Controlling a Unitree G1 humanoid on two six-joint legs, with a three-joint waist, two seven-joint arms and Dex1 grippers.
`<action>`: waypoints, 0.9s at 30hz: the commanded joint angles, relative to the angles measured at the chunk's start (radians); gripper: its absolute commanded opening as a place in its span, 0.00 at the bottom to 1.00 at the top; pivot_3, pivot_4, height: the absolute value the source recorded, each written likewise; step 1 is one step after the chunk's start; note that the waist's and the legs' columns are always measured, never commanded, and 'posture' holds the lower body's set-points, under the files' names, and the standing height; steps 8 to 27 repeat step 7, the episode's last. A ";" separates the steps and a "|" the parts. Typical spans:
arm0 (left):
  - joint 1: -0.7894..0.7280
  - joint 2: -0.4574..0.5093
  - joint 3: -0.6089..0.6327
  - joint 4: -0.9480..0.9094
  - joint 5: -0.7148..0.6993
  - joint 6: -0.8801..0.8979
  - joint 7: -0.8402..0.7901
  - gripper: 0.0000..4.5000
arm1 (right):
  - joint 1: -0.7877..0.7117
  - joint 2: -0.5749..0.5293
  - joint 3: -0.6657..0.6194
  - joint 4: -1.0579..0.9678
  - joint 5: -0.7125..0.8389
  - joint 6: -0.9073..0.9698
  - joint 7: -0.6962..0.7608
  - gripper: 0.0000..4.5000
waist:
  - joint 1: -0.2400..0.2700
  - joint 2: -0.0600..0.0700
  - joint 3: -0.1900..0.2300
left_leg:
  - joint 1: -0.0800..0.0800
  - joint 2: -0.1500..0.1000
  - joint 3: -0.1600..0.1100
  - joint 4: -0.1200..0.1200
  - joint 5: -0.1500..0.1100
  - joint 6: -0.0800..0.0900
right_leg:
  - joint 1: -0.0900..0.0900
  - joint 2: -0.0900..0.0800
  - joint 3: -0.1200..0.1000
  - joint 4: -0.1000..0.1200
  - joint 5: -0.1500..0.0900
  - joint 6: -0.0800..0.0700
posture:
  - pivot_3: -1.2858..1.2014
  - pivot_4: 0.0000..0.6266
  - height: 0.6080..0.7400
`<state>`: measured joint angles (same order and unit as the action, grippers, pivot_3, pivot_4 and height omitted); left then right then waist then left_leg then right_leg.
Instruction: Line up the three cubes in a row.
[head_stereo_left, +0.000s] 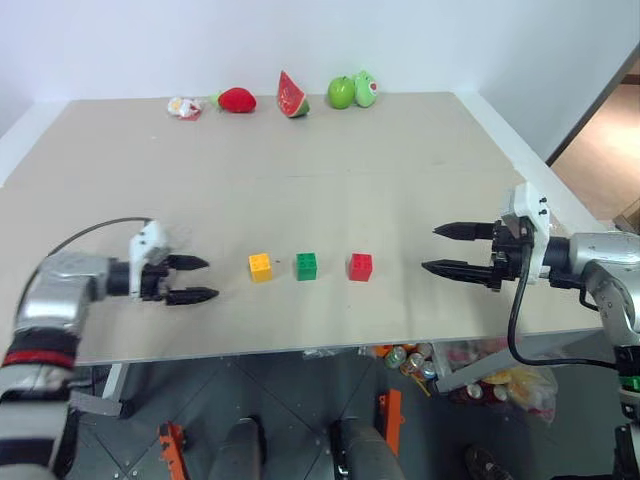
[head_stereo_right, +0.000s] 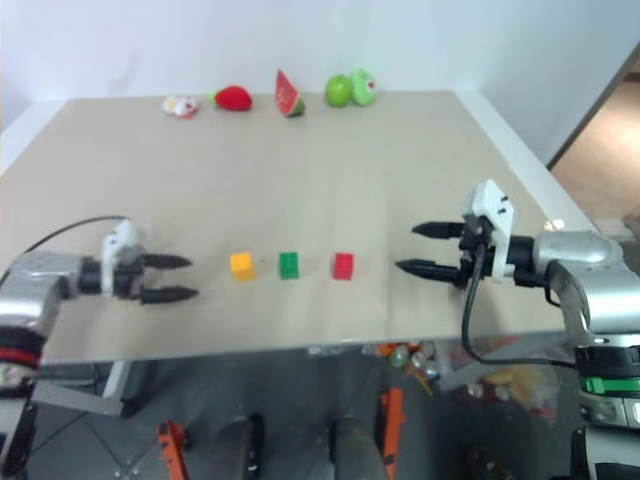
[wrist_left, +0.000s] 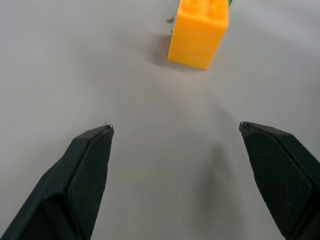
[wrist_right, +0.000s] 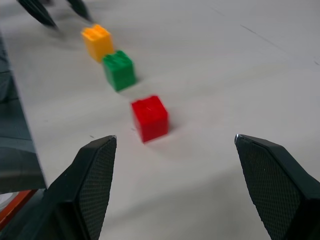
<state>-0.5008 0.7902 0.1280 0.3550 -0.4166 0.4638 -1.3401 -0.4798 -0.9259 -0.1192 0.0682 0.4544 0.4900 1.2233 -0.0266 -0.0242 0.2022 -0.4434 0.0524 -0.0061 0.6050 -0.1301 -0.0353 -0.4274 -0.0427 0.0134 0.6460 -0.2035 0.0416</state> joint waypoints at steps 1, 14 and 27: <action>0.038 0.020 0.120 -0.219 -0.150 0.203 0.099 0.93 | 0.001 -0.013 -0.016 0.031 -0.012 -0.033 0.012 0.87 | 0.005 0.000 0.000 | 0.000 0.000 0.000 0.000 0.000 0.000 | 0.000 0.000 0.000 0.000 0.000 0.000 | 0.52 0.24 1.00; 0.183 0.003 0.191 -0.424 -0.249 0.290 0.189 0.93 | -0.014 0.021 0.011 0.086 -0.034 -0.056 0.005 0.87 | 0.003 0.000 0.000 | 0.002 0.000 0.004 0.000 0.000 0.000 | 0.001 -0.002 0.001 0.000 0.000 0.000 | 0.52 0.24 1.00; 0.183 0.003 0.191 -0.424 -0.249 0.290 0.189 0.93 | -0.014 0.021 0.011 0.086 -0.034 -0.056 0.005 0.87 | 0.003 0.000 0.000 | 0.002 0.000 0.004 0.000 0.000 0.000 | 0.001 -0.002 0.001 0.000 0.000 0.000 | 0.52 0.24 1.00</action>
